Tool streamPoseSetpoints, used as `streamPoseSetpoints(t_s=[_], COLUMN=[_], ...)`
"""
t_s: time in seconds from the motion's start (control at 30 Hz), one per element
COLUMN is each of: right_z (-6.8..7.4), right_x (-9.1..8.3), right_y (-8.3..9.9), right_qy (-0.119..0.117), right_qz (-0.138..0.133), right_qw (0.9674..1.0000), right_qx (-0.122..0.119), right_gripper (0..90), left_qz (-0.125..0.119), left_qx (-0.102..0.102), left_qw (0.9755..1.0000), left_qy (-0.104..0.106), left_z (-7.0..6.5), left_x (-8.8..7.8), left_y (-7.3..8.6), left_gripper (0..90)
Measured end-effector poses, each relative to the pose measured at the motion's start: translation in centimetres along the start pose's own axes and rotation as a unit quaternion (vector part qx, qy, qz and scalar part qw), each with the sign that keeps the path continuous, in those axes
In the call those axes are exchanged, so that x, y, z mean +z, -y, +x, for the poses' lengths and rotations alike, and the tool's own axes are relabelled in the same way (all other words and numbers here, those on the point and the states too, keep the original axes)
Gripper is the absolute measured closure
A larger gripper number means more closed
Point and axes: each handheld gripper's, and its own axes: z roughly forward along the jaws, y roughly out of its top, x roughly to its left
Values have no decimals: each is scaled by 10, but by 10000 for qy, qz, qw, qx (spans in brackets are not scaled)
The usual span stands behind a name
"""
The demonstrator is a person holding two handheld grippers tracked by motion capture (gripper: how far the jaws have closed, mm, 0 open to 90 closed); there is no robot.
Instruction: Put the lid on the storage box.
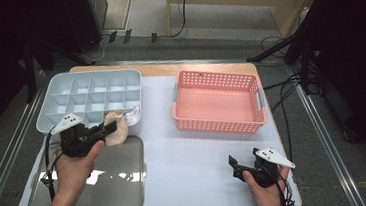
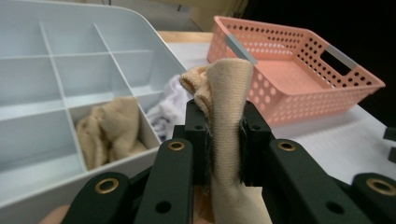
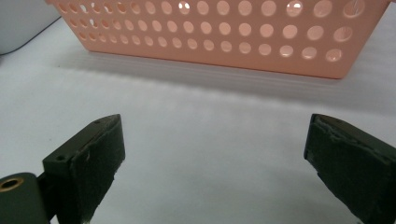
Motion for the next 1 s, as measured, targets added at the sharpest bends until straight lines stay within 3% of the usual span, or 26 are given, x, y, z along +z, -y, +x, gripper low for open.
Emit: streamPoseSetpoints(t_s=[0.33,0.6,0.8,1.0], right_z=[0,0,0,0], right_x=[0,1,1,1], right_y=[0,0,0,0], right_qy=[-7,-5,-21,-13], right_qz=[16,35,33,35], right_qw=[10000,10000,10000,10000], right_qx=[12,28,11,27], right_gripper=[64,67,68,68], left_qz=[-274,-427,-335,15], left_qx=[122,13,-92,-276], left_qw=[9980,9945,9918,9904], left_qy=[-562,-952,-1227,-1351], left_z=[24,48,68,86], left_x=[-9,-3,10,28], left_y=[-23,-30,-27,-16], left_gripper=[783,783,782,780])
